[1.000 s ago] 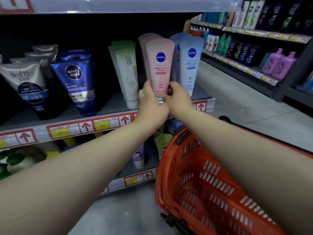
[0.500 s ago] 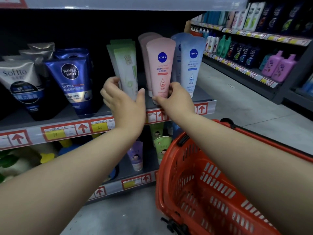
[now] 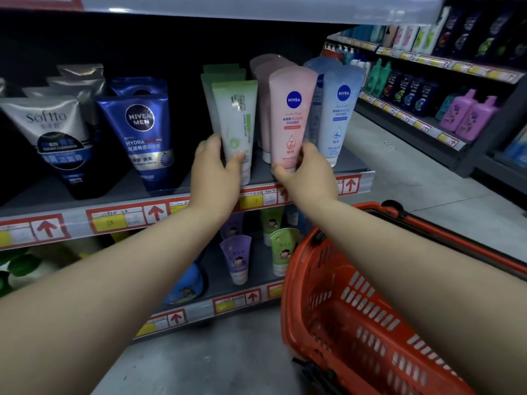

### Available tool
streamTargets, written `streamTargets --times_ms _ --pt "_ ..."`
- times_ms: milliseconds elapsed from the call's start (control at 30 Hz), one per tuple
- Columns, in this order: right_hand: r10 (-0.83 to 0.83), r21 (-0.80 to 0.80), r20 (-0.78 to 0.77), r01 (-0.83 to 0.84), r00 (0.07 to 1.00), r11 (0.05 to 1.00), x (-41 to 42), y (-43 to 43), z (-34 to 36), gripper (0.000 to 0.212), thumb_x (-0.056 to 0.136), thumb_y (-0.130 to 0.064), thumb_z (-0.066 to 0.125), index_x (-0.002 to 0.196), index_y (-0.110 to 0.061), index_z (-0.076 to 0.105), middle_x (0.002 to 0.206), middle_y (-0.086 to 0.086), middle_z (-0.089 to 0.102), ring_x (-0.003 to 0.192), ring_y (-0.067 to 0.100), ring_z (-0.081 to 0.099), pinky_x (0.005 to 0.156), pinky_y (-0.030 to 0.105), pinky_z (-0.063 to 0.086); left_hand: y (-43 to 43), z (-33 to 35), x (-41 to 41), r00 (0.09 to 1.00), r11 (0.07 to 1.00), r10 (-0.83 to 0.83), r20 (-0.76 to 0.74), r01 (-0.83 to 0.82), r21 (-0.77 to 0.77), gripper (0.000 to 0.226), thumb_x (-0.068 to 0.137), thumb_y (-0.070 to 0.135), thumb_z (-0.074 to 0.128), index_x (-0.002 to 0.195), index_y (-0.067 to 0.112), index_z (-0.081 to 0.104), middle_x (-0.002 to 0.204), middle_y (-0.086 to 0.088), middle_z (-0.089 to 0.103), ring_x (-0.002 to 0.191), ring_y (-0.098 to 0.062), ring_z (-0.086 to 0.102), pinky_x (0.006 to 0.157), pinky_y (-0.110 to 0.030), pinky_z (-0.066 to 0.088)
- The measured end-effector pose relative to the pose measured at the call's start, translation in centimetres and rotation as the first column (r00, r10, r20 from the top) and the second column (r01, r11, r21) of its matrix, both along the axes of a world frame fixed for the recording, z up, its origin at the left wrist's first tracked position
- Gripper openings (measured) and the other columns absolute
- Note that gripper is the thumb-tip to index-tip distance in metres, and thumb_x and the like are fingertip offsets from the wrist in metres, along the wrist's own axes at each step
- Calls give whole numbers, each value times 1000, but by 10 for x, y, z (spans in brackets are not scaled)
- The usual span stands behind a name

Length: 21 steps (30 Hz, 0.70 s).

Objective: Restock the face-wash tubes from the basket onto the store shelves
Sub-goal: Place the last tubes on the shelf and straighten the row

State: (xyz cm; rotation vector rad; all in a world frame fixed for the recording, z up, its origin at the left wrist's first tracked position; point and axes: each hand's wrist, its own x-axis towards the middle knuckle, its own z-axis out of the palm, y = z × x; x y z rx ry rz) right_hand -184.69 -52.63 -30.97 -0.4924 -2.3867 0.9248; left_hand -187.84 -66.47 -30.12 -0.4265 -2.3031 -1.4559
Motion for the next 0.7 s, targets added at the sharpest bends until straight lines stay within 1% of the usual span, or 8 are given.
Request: streamTargets --times_ms 67,133,233,333,400,500,633,700 --pt "-1 0 10 1 1000 1000 0 0 1 41 79 -40 66 110 -17 52 108 2 66 101 24 61 80 44 54 1 0 0 999 999 33 24 -33 -12 43 93 16 55 134 10 47 132 -10 44 116 -14 46 88 -7 26" --pt "-2 5 9 2 1000 1000 1 0 1 43 79 -41 66 111 -16 52 109 2 66 101 24 61 81 44 54 0 1 5 996 996 89 20 -89 4 54 91 15 58 140 12 38 136 -11 36 125 -20 40 97 -13 26" --pt "-1 4 -8 1 1000 1000 2 1 -3 48 78 -45 68 113 -18 51 111 1 66 102 22 61 81 44 54 0 2 19 970 984 165 -177 -173 -31 58 86 14 60 138 9 36 132 -14 35 120 -22 36 97 -21 25" --pt "-38 -12 -93 37 995 999 6 5 -6 58 75 -47 69 122 -21 49 108 -5 63 103 18 60 82 41 53 12 2 31 955 997 14 -295 -36 -67 45 85 9 55 129 6 44 117 -8 41 107 -18 40 92 -23 31" --pt "-83 -24 -168 80 982 996 10 9 -4 57 77 -44 68 123 -19 47 102 -6 56 101 17 56 81 37 49 26 2 35 955 994 -106 -276 93 -61 38 85 8 52 123 5 48 110 -1 41 105 -20 45 94 -30 39" --pt "-133 -39 -290 127 948 991 13 18 -2 49 79 -35 67 118 -13 48 103 2 52 100 20 51 80 31 41 50 2 35 946 975 -222 -235 211 -72 34 85 7 49 119 4 51 115 -9 48 111 -23 49 100 -34 39" --pt "-232 -62 -394 226 889 972 6 38 -3 53 77 -24 68 120 -3 47 119 14 47 112 29 45 91 26 31 83 5 40 925 935 -354 -138 348 -65 42 88 3 42 130 1 45 129 -13 47 122 -21 45 103 -16 29" --pt "-241 -92 -358 222 902 971 3 50 2 60 80 -23 67 129 -1 41 129 16 42 122 29 40 96 22 27 99 3 40 921 924 -382 -78 377 -70 45 92 3 40 138 2 38 137 -13 43 128 -20 40 101 -7 22"
